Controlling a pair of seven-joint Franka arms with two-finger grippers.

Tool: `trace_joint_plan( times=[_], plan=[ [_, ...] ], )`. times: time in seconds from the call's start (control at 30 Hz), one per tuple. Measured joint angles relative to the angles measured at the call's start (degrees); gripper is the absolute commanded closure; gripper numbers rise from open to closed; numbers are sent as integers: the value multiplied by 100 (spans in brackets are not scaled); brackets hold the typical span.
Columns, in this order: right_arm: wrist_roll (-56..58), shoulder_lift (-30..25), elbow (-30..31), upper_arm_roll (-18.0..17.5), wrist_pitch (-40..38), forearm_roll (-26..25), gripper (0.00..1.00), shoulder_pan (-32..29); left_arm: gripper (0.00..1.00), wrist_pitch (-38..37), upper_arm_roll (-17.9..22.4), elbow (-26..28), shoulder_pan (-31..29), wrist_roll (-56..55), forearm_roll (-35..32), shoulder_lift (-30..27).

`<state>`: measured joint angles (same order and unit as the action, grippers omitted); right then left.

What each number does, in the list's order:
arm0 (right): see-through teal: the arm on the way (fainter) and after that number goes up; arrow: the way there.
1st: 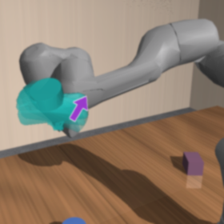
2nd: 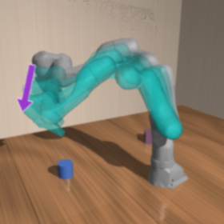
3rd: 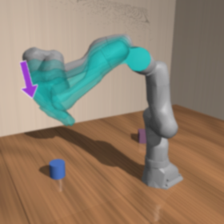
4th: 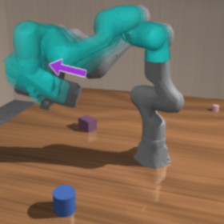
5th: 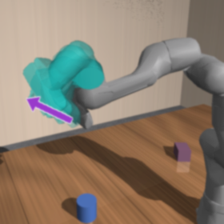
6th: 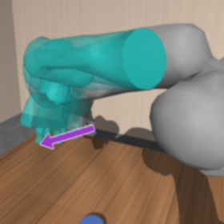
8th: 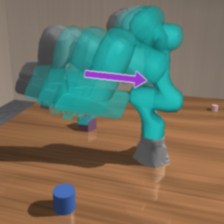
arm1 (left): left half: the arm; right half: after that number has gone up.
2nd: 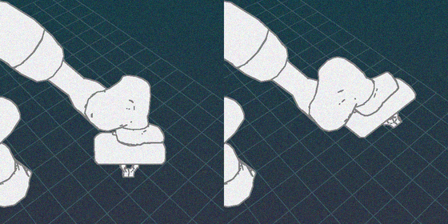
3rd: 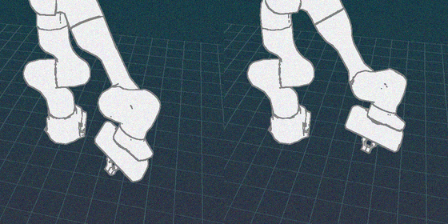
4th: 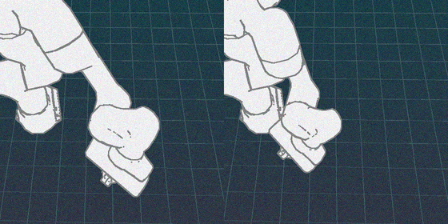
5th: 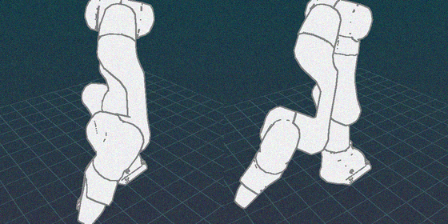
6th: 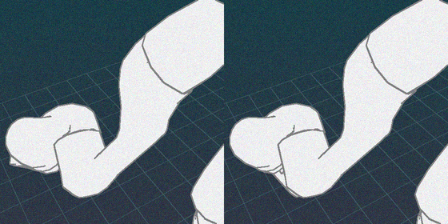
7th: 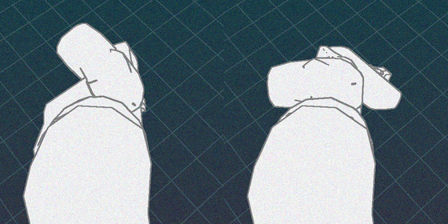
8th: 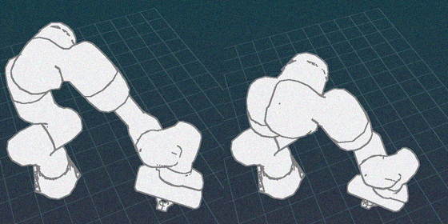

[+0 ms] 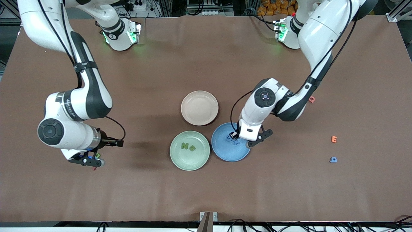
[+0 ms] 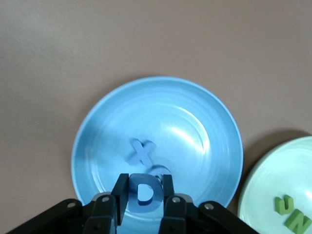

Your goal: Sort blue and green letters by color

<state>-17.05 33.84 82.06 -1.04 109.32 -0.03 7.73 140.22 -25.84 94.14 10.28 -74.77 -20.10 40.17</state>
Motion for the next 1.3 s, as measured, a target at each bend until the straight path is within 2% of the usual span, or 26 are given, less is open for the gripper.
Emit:
trace_joint_plan(
  times=[0.27, 0.3, 0.33, 0.4, 0.43, 0.47, 0.5, 0.7, 1.0, 1.3],
  plan=[
    [929, -282, 981, 6, 1020, -155, 17, -457, 100, -1, 107, -58, 130, -26, 0, 199],
    [1041, -306, 1085, 6, 1148, -158, 17, -515, 95, -1, 117, -58, 130, -26, 0, 220],
    [1133, -325, 1166, 7, 1251, -161, 17, -562, 83, -1, 125, -58, 130, -26, 0, 235],
    [1356, -356, 1353, 8, 1517, -165, 17, -673, 44, -1, 135, -58, 130, -26, 0, 263],
    [1468, -366, 1446, 9, 1661, -166, 17, -729, 21, -3, 135, -59, 130, -26, 0, 274],
    [1590, -369, 1545, 9, 1822, -167, 18, -790, 5, -18, 135, -59, 131, -20, 0, 284],
    [1694, -371, 1632, 9, 1968, -167, 19, -844, 0, -53, 135, -59, 133, -7, 0, 291],
    [2149, -371, 2111, 12, 2721, -174, 20, -1123, 0, -429, 133, -60, 190, 191, 0, 301],
    [2225, -353, 2647, 12, 3530, -267, 25, -1211, 0, -569, 146, -57, 228, 311, -6, 306],
    [2228, -233, 2883, 11, 3920, -272, 28, -1219, 0, -653, 193, -74, -409, 1225, -10, 240]
  ],
)
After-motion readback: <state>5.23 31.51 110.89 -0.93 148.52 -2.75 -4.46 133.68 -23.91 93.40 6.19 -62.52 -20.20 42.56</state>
